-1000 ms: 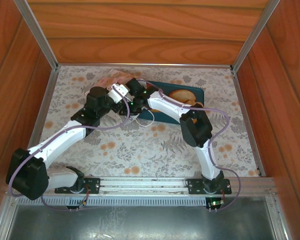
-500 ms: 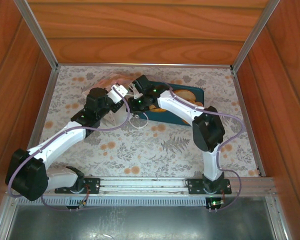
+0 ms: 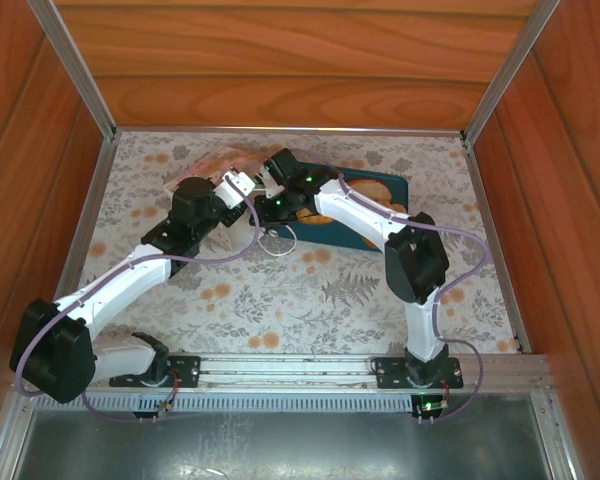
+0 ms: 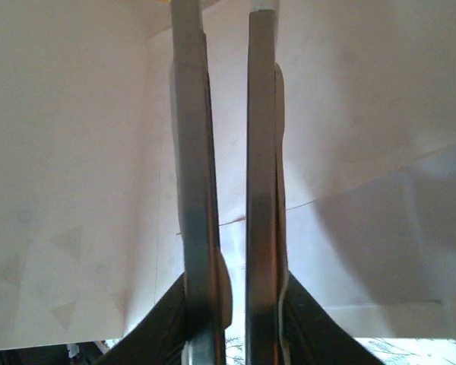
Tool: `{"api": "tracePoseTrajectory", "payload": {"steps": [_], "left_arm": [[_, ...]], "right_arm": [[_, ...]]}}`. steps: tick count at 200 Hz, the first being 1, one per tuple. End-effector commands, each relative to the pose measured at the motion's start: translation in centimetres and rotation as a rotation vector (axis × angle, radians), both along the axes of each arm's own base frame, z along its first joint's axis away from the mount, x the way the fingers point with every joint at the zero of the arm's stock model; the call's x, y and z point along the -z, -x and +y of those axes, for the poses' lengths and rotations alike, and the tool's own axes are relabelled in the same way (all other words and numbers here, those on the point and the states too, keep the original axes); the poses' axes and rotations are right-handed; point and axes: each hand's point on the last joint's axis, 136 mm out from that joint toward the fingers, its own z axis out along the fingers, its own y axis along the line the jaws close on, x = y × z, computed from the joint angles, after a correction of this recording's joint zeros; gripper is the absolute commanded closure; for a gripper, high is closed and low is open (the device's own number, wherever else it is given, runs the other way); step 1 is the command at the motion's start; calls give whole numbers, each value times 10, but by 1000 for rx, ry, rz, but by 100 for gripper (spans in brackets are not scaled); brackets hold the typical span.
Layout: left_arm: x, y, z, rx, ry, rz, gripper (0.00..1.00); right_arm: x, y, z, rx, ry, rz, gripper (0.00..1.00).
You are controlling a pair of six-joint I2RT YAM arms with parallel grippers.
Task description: Take the fake bread out of the paper bag
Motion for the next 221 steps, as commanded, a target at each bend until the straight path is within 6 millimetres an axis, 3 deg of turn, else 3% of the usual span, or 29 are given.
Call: {"api": "tracePoseTrajectory", "payload": {"steps": [1,70,108,134,178,221], "left_arm": [[-4,-6,-1,-21,7,-9,100],[-16,-27,5,-130,53,-10,100],[-23,-22,4,-111,77,-25,100],[-27,-7,-4,-23,90,-47,100],[-27,13,-12,83,92,-62,100],[-23,16,-12,92,90,-56,100]], "right_arm": [[-9,13,12,-67,-54,23,68],[-12,18,4,-20,-72,13,70],[-11,17,9,-2,-117,59,70],[-13,11,16,-5,-166,102,69],[-4,2,21,7,-134,125,62],[8,-3,15,52,-70,157,56]]}}
